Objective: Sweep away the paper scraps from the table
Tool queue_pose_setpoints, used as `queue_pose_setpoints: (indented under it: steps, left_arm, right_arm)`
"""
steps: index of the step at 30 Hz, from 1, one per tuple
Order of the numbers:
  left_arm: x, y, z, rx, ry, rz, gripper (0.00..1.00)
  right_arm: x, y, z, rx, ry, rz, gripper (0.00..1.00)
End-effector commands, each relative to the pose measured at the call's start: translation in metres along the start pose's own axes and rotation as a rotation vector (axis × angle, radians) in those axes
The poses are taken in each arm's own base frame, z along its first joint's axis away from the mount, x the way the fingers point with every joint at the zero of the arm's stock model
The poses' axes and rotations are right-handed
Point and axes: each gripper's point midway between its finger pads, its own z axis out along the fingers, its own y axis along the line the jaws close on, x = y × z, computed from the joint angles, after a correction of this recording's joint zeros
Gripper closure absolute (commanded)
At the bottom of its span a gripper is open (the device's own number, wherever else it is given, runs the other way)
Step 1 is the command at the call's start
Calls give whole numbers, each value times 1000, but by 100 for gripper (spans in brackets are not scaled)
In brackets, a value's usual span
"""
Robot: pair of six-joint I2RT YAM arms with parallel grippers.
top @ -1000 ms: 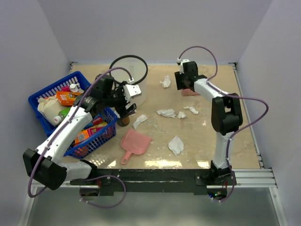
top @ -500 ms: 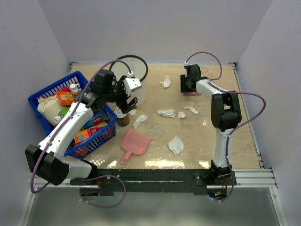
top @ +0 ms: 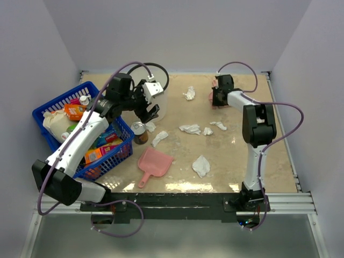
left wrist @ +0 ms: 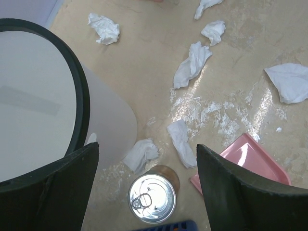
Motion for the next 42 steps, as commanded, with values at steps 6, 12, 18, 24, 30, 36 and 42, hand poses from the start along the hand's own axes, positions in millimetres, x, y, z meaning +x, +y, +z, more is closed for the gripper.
queue_pose_setpoints:
  steps: [6,12,18,24,30,36,42]
  left_arm:
    - [-53,9,13,-1,-196,-113,13]
    - [-102,2,45,123,-316,-291,12]
    - [-159,15,52,195,-472,-404,11]
    - [-198,28,57,244,-578,-452,9]
    - [-204,12,72,377,-600,-453,8]
    - [-189,14,92,337,-553,-525,8]
    - [-179,21,106,301,-530,-571,10]
  right_arm:
    - [-78,14,-101,-122,-231,28,100]
    - [-116,26,-198,-209,-434,9,100]
    - [-109,32,-260,-268,-518,-81,100]
    - [-96,46,-300,-272,-623,-232,100]
    - [-82,78,-311,-298,-666,-359,100]
    - [-85,98,-316,-289,-729,-416,100]
    - [-89,113,-326,-287,-772,-479,100]
